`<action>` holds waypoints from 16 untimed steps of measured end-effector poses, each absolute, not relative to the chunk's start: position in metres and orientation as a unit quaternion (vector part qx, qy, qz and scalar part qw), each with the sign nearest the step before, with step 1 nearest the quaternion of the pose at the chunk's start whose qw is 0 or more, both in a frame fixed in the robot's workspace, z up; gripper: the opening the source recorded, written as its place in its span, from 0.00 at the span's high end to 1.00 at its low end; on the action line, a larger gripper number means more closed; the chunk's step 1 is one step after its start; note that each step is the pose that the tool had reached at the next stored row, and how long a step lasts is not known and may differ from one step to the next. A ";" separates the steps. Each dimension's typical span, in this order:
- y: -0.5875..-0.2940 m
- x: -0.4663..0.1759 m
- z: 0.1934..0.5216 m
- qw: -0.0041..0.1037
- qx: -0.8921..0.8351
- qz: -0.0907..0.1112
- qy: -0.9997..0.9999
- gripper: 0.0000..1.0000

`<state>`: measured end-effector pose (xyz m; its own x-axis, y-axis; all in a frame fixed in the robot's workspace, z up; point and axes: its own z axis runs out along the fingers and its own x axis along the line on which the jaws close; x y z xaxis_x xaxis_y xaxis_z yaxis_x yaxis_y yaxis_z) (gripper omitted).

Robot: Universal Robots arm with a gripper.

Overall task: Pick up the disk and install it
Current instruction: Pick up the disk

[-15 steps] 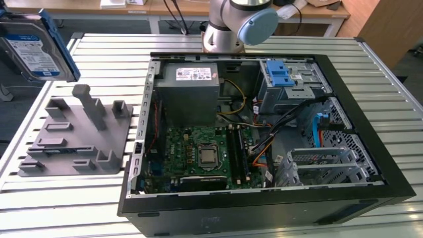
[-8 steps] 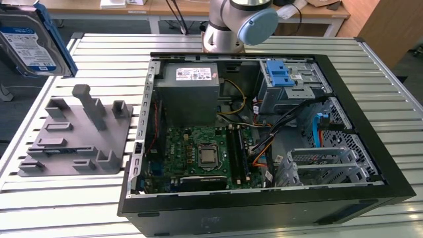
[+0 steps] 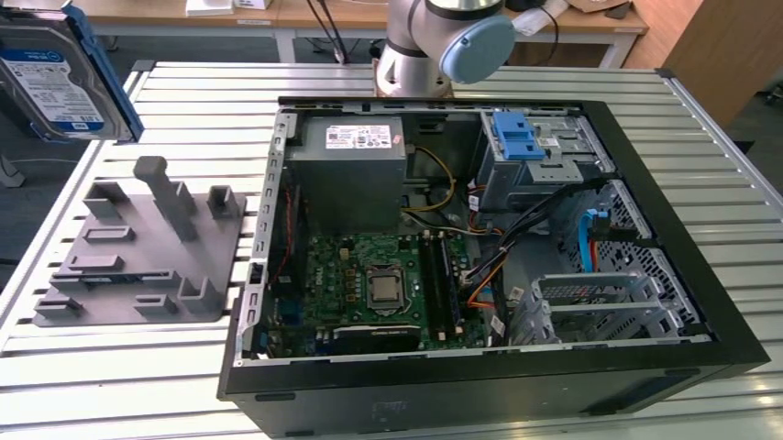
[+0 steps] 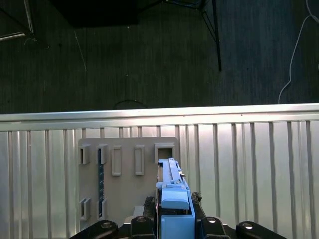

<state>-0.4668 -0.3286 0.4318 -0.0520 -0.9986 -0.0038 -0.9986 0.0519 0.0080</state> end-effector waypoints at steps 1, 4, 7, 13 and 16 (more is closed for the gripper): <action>-0.329 -0.467 0.432 0.001 0.688 -0.004 -0.725 0.63; -0.329 -0.467 0.432 0.001 0.688 -0.004 -0.725 0.63; -0.329 -0.467 0.432 0.001 0.688 -0.004 -0.725 0.63; -0.329 -0.467 0.439 0.002 0.688 -0.004 -0.725 0.63; -0.329 -0.467 0.445 0.002 0.689 -0.004 -0.725 0.63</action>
<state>-0.4668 -0.3286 0.4452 -0.0519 -0.9986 -0.0030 -0.9986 0.0519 0.0079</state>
